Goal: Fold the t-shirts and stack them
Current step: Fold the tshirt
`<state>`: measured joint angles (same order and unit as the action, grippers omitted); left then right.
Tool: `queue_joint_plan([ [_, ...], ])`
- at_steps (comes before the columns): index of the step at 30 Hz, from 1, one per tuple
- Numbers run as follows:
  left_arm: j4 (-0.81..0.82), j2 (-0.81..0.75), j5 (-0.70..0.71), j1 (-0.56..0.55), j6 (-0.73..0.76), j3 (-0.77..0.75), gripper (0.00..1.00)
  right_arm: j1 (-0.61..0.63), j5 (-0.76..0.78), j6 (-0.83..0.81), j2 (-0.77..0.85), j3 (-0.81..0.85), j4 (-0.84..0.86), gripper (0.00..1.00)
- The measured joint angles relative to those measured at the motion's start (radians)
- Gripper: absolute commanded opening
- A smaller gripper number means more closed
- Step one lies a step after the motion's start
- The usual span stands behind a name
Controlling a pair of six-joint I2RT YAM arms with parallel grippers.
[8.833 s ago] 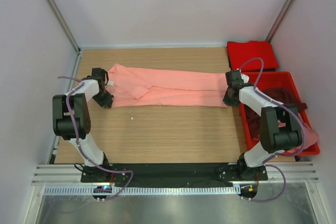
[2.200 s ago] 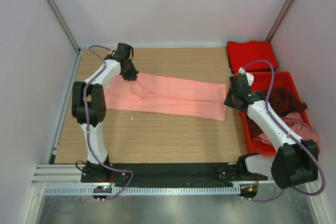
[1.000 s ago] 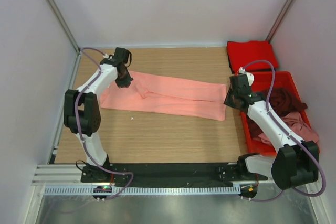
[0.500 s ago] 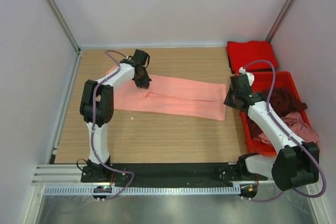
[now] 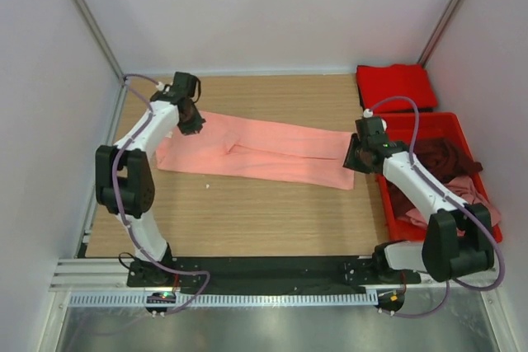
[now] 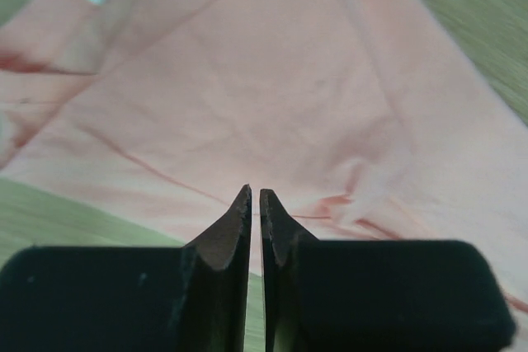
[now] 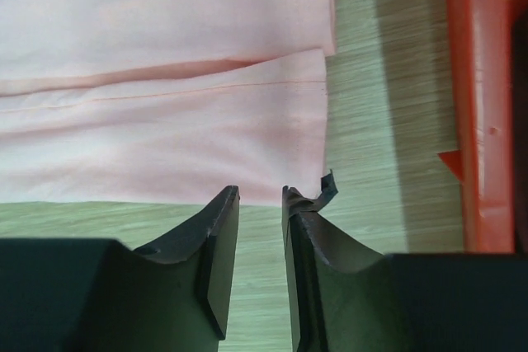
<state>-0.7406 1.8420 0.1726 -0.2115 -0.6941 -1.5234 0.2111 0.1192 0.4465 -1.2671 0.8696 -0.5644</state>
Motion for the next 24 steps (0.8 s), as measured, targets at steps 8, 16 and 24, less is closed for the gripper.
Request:
queue_joint_plan([
  [8, -0.057, -0.007, 0.109, 0.113, -0.028, 0.22, 0.1, 0.005, -0.043, 0.021, -0.163, -0.009, 0.069, 0.31],
  [16, -0.082, 0.143, 0.15, 0.151, -0.04, 0.128, 0.11, 0.005, 0.008, 0.041, -0.195, -0.111, 0.141, 0.31],
  [24, -0.14, 0.289, 0.204, 0.158, -0.022, -0.09, 0.13, 0.038, 0.012, 0.135, -0.076, -0.23, 0.187, 0.32],
])
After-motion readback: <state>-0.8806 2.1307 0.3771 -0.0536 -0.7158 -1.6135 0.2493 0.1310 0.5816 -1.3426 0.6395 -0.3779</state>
